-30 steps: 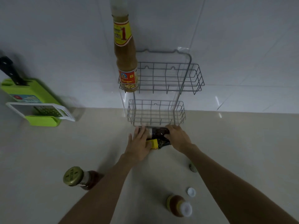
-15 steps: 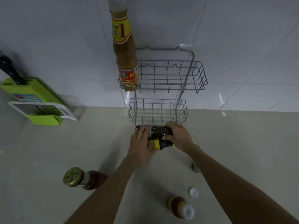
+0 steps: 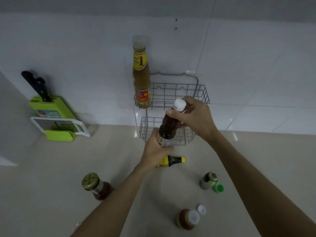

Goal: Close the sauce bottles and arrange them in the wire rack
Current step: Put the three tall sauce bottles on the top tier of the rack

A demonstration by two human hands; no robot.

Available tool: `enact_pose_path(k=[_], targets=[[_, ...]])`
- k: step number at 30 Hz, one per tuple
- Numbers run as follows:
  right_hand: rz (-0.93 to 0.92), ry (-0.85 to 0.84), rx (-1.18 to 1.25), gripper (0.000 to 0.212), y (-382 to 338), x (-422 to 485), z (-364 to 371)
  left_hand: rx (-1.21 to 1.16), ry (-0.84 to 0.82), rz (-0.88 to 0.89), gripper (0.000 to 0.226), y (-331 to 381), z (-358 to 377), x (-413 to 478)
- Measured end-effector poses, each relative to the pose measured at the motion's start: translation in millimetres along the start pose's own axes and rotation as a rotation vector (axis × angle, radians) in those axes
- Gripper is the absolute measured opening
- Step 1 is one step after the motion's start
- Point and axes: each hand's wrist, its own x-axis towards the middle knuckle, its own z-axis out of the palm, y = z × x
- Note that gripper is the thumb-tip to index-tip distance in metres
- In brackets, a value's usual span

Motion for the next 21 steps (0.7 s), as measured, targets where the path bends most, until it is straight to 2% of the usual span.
enact_pose_path(k=[3,5,7,9,11,13,16,19,21], targets=[[0.04,-0.303,0.068,0.044,-14,1,-22,-0.109,-0.217,0.003,0.042,36,-14,-5],[0.01,-0.454,0.099,0.046,-19,-5,-27,-0.076,-0.371,0.009,0.04,55,-25,-7],[-0.002,-0.455,0.188,0.05,-23,-8,-27,-0.057,-0.489,0.013,0.045,69,-33,-7],[-0.005,-0.363,0.225,0.055,-31,-5,-25,-0.057,-0.492,-0.017,0.063,80,-40,-5],[-0.016,-0.178,0.141,0.055,-41,4,-24,-0.01,-0.414,-0.024,0.074,86,-50,0],[-0.032,0.041,0.002,0.054,-50,18,-24,0.063,-0.302,-0.033,0.07,89,-61,6],[-0.072,0.291,-0.108,0.056,-58,42,-22,0.146,0.097,-0.004,0.049,88,-68,18],[-0.12,0.405,-0.131,0.059,-57,69,-13,0.141,0.473,0.059,0.044,89,-68,35],[-0.118,0.387,-0.172,0.063,-52,84,-3,0.104,0.542,0.047,0.063,93,-67,50]])
